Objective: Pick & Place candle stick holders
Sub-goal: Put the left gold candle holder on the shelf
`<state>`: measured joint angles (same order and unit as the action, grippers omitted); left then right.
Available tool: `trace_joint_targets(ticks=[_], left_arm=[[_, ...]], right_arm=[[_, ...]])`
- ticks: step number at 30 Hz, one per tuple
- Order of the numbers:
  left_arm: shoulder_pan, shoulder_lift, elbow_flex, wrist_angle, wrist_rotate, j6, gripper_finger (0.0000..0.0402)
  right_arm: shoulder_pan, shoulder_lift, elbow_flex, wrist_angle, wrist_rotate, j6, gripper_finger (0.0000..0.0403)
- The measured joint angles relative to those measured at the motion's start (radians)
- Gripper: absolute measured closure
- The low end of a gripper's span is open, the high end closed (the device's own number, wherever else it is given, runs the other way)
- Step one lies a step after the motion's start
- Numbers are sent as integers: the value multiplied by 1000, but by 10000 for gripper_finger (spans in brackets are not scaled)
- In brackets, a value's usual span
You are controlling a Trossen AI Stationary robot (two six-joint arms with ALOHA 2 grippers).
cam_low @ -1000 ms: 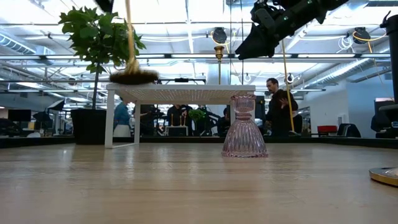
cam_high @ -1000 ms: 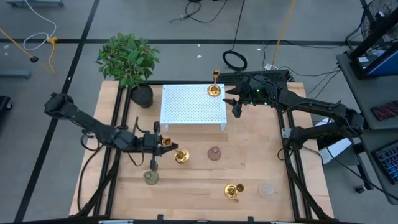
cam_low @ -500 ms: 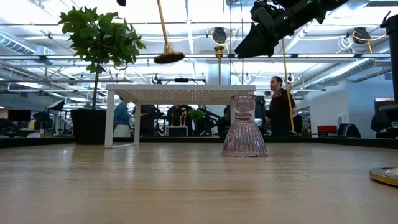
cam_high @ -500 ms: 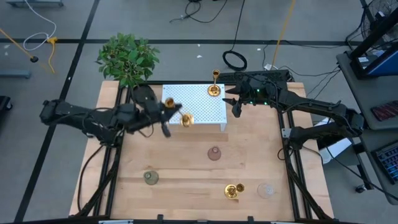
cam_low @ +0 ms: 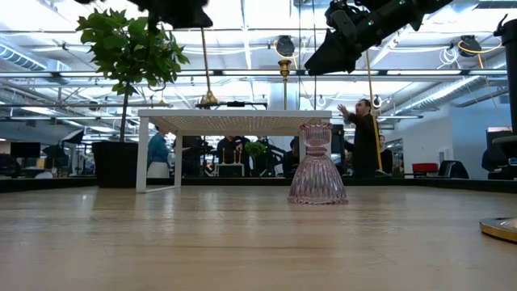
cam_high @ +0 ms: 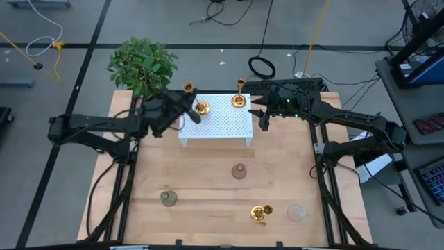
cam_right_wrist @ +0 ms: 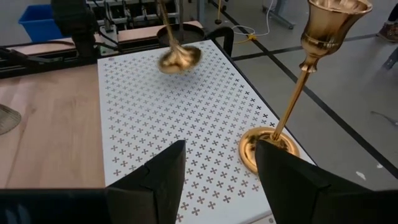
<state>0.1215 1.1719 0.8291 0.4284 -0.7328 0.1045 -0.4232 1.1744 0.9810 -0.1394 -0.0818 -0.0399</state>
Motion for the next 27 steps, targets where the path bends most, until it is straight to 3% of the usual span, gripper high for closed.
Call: trace_joint_targets(ticks=[4,12,27], left_arm=[[4,67,-1,79,-125,29,389],[41,73,-1,106,-194,-2,387],[107,71,-1,-5,-171,-107,388]], right_arm=[[0,0,0,0,0,0,216],[0,0,0,0,1,1,216],[0,0,0,-1,2,1,216]])
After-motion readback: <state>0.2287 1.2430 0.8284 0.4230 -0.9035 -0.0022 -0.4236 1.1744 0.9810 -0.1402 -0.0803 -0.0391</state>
